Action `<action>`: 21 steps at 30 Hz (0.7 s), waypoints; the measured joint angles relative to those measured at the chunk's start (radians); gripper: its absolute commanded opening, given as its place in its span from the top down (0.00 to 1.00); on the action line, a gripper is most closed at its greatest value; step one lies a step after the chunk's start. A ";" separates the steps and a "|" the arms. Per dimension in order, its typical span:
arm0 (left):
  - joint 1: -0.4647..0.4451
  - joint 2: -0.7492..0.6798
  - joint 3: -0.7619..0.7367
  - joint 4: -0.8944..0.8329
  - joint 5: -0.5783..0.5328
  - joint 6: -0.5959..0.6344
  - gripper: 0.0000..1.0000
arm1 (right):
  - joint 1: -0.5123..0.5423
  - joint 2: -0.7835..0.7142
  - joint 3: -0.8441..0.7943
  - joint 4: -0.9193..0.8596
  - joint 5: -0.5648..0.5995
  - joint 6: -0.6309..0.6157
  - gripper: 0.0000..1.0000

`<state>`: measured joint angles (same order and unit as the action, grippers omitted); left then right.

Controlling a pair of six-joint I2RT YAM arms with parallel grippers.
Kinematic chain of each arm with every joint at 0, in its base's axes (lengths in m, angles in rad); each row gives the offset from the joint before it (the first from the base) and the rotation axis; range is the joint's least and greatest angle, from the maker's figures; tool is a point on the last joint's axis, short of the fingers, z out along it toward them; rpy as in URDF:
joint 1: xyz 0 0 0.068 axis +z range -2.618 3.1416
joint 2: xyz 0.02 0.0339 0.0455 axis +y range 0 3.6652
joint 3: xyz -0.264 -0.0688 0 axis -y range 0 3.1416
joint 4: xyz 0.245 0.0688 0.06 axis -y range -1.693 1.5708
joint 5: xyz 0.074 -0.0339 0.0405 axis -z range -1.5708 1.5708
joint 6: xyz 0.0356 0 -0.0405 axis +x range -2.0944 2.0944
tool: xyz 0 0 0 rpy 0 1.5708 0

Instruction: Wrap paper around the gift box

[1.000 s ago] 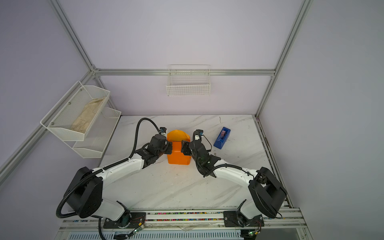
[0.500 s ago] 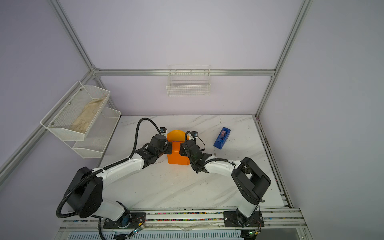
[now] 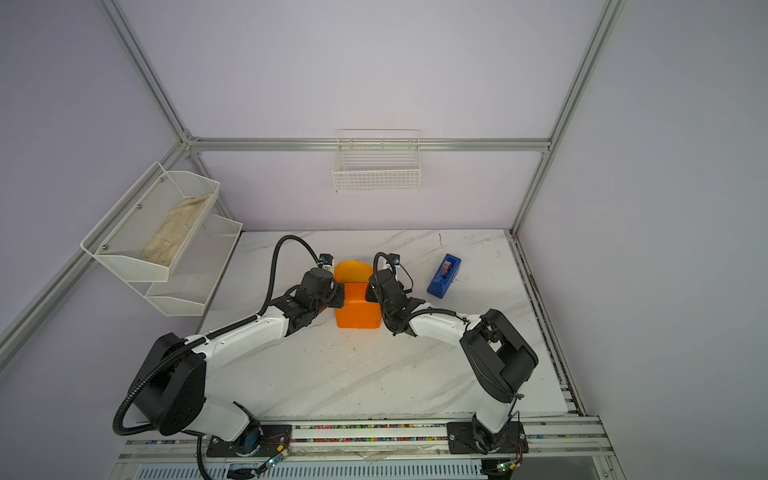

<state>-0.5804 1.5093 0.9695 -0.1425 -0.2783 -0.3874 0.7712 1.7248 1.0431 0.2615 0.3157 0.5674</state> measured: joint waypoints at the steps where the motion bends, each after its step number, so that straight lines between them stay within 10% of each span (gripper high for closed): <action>1: 0.000 0.001 0.002 -0.002 0.000 0.000 1.00 | 0.000 0.002 0.004 -0.005 0.002 0.000 1.00; 14: -0.003 0.021 0.033 -0.030 0.020 -0.024 0.69 | 0.000 0.004 0.012 -0.016 0.004 0.004 1.00; 21: -0.001 0.040 0.054 -0.039 -0.002 -0.039 1.00 | 0.000 0.004 0.011 -0.017 0.013 0.005 1.00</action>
<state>-0.5816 1.5490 1.0233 -0.1818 -0.2802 -0.4259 0.7708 1.7287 1.0542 0.2443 0.3290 0.5724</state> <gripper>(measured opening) 0.046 0.047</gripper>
